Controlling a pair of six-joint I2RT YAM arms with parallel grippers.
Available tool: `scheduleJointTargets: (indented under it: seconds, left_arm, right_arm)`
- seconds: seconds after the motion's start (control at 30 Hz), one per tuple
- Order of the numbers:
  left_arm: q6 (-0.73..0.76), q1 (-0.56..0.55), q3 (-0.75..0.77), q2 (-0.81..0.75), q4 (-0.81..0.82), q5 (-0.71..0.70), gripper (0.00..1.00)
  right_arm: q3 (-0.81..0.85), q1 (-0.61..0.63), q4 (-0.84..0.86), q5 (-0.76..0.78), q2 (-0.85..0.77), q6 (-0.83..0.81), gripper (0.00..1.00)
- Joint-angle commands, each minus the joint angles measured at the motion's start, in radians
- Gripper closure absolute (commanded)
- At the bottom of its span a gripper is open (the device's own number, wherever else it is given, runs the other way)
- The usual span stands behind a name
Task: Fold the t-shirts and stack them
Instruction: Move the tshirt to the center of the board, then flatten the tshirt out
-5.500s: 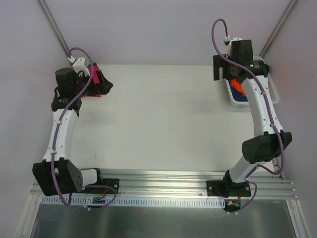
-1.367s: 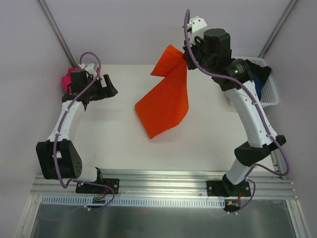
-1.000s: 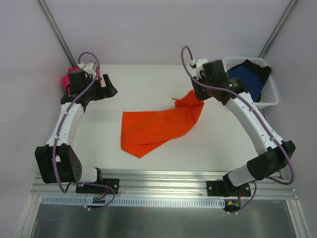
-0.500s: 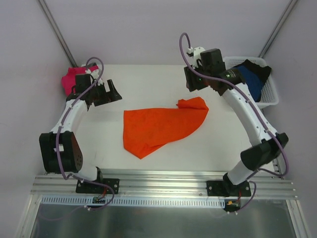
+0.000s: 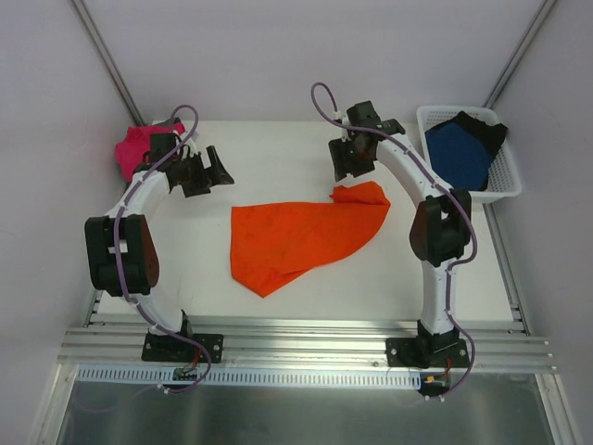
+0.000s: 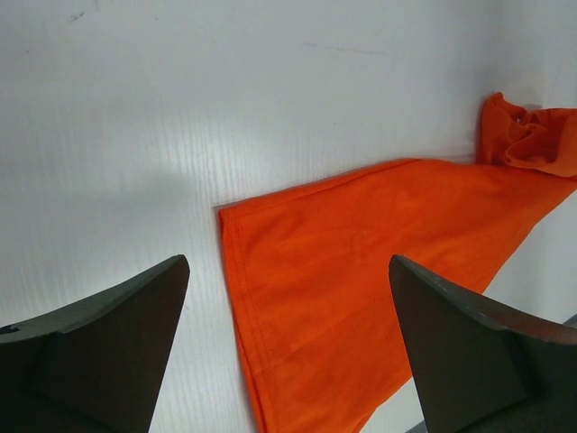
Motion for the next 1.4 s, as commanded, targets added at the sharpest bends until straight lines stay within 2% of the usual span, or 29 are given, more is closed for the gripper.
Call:
scheduleJointTargets:
  seconds: [0.0,0.43,0.53,0.57,0.6,0.67,0.7,0.73,0.97,1.1,1.27,1.37]
  left_arm:
    - [-0.027,0.002,0.057,0.03,-0.008,0.08,0.05]
    - [-0.039,0.007,0.067,0.058,-0.021,0.093,0.05]
    - [-0.042,0.007,0.07,0.063,-0.022,0.092,0.05]
    - [-0.042,0.007,0.07,0.067,-0.022,0.09,0.05]
    - [-0.044,0.007,0.073,0.07,-0.022,0.089,0.05]
    - [-0.045,0.007,0.075,0.075,-0.022,0.093,0.05]
    - [-0.047,0.007,0.078,0.077,-0.021,0.095,0.05]
    - [-0.05,0.007,0.08,0.081,-0.021,0.097,0.05]
    - [-0.062,0.007,0.103,0.092,-0.022,0.109,0.05]
    - [-0.071,0.005,0.109,0.089,-0.022,0.13,0.05]
    - [-0.084,0.007,0.127,0.098,-0.025,0.15,0.04]
    - [-0.096,0.007,0.135,0.113,-0.027,0.155,0.03]
  right_arm:
    - [-0.007,-0.021,-0.027,-0.024,-0.008,0.024,0.41]
    - [0.038,-0.032,-0.038,-0.054,0.115,0.023,0.42]
    - [0.038,-0.03,-0.045,-0.055,0.131,0.023,0.46]
    - [0.038,-0.03,-0.045,-0.049,0.132,0.023,0.5]
    - [0.039,-0.03,-0.047,-0.049,0.131,0.023,0.68]
    - [0.039,-0.032,-0.047,-0.046,0.124,0.022,0.83]
    - [0.039,-0.03,-0.047,-0.046,0.121,0.022,0.95]
    - [0.038,-0.03,-0.047,-0.043,0.115,0.022,0.99]
    - [-0.01,-0.027,-0.067,-0.012,0.008,0.008,0.99]
    - [-0.114,-0.021,-0.116,-0.036,-0.096,0.023,0.99]
    - [-0.355,-0.007,-0.151,-0.058,-0.282,0.037,0.99]
    - [-0.418,0.002,-0.139,-0.055,-0.32,0.037,0.98]
